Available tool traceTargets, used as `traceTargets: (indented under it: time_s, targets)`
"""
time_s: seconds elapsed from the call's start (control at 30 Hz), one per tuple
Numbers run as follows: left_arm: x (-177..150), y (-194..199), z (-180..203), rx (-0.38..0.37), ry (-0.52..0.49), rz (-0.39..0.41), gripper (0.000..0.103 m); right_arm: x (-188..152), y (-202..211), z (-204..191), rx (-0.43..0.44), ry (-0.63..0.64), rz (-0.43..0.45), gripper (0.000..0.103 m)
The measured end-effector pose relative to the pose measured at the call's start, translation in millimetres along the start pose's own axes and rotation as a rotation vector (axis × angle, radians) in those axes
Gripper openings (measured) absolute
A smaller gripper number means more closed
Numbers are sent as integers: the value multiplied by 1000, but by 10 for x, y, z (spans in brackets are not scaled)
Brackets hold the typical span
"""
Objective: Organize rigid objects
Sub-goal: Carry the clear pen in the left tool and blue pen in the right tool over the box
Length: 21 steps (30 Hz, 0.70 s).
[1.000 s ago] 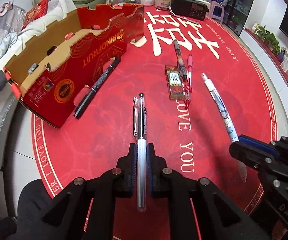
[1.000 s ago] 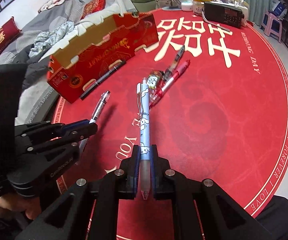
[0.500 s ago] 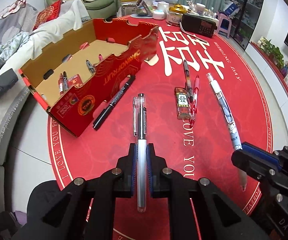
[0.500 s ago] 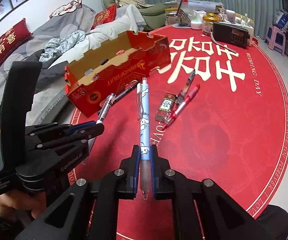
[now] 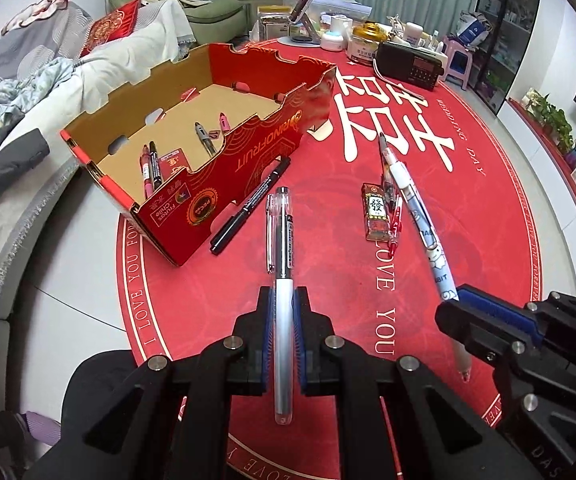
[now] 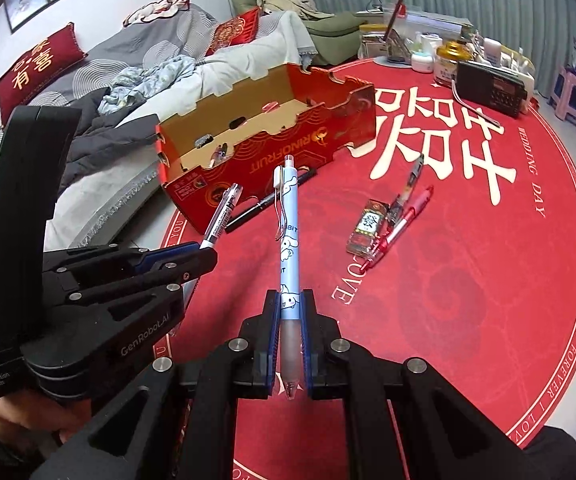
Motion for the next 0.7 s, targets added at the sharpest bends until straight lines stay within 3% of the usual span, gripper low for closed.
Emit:
traceTargets:
  time_s: [0.43, 0.7]
  targets:
    - [100, 57, -120, -11, 46, 33, 10, 102, 41, -101, -16, 41, 17, 11]
    - [370, 112, -324, -4, 100, 77, 10, 348, 28, -136, -21, 51, 42, 11]
Point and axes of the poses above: each gripper's, at about its wrist camera, not at the fingertips, and y roughly against the way its jaws point, z to its right, x to its top, the point moved 7 cm from there along -y, roughly the way its jaws point, and after that the axes turned 3 degrees about z, right-handed, at the moved point
